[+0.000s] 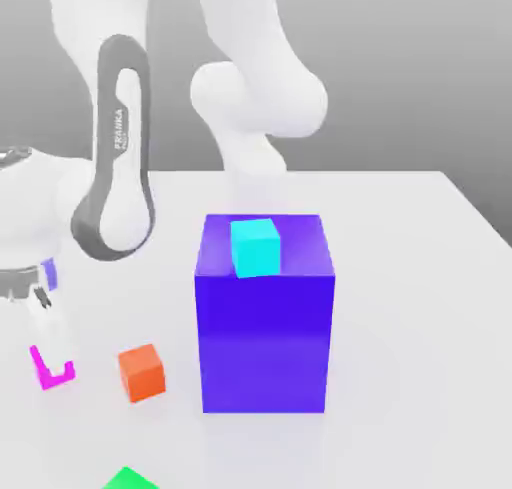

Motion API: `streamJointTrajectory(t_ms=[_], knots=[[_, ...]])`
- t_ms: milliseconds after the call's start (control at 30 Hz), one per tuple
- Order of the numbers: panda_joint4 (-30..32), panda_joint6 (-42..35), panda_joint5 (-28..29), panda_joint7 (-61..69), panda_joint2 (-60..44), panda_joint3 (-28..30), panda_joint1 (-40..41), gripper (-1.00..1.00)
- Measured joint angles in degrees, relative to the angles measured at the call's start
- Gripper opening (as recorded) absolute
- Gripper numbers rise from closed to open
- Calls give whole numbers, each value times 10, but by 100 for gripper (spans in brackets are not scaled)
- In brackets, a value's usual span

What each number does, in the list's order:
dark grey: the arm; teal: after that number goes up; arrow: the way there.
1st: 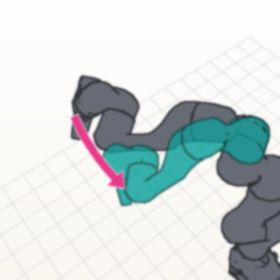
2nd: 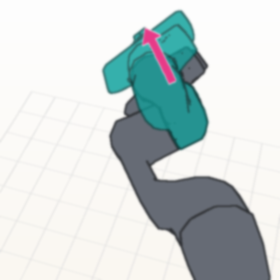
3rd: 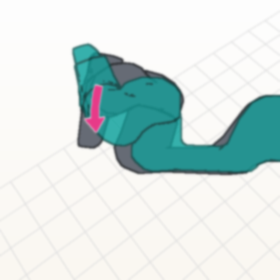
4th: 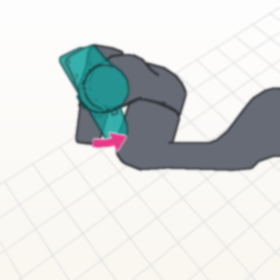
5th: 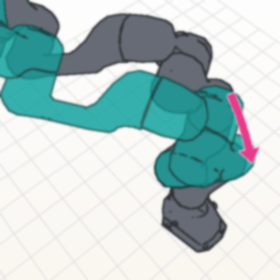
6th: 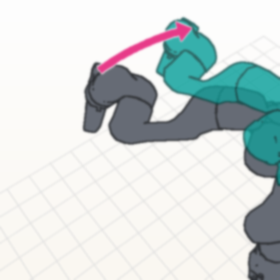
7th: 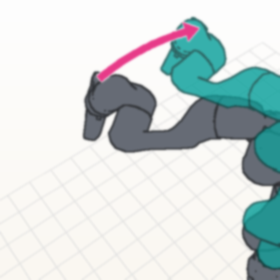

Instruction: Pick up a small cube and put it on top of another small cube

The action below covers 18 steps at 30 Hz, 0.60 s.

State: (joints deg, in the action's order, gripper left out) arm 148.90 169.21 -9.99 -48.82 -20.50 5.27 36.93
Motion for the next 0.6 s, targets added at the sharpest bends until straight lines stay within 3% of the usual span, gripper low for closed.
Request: streamJointTrajectory(t_ms=[200,400,600], knots=[[0,2,1,-1,-2,-2,2,-100],[20,-84,54,-41,104,31,-22,-100],[-32,-129,71,-59,97,6,-56,-100]])
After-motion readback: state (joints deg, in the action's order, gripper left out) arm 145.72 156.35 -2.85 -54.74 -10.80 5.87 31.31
